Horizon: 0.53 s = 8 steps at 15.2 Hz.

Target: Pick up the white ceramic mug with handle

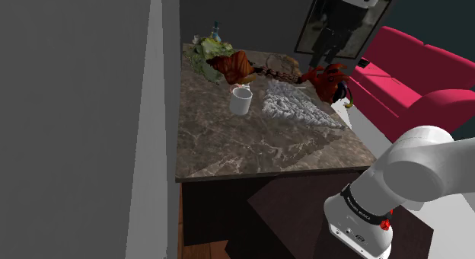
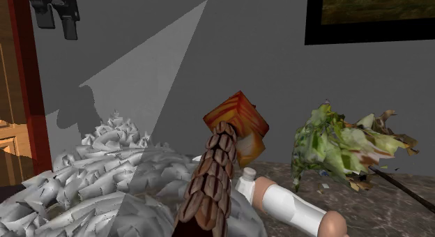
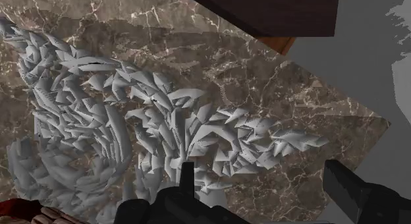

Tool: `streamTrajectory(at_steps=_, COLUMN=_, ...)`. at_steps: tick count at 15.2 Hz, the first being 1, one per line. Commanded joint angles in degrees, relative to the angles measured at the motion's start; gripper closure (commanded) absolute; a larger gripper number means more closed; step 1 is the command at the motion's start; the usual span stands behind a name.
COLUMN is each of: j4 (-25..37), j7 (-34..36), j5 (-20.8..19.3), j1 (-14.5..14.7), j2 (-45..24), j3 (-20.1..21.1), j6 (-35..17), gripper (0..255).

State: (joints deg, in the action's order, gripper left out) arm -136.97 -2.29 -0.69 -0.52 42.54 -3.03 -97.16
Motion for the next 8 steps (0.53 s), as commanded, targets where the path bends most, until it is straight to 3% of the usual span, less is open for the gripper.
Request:
streamTrajectory(at_steps=1, j4=0.0, j7=0.0, j5=0.0, j1=0.0, j2=0.0, j3=0.0, j6=0.0, gripper=0)
streamTrajectory(at_steps=8, j4=-2.09, j7=-0.79, j5=0.08, j1=0.95, j2=-11.26, j3=0.07, j6=-14.24, gripper=0)
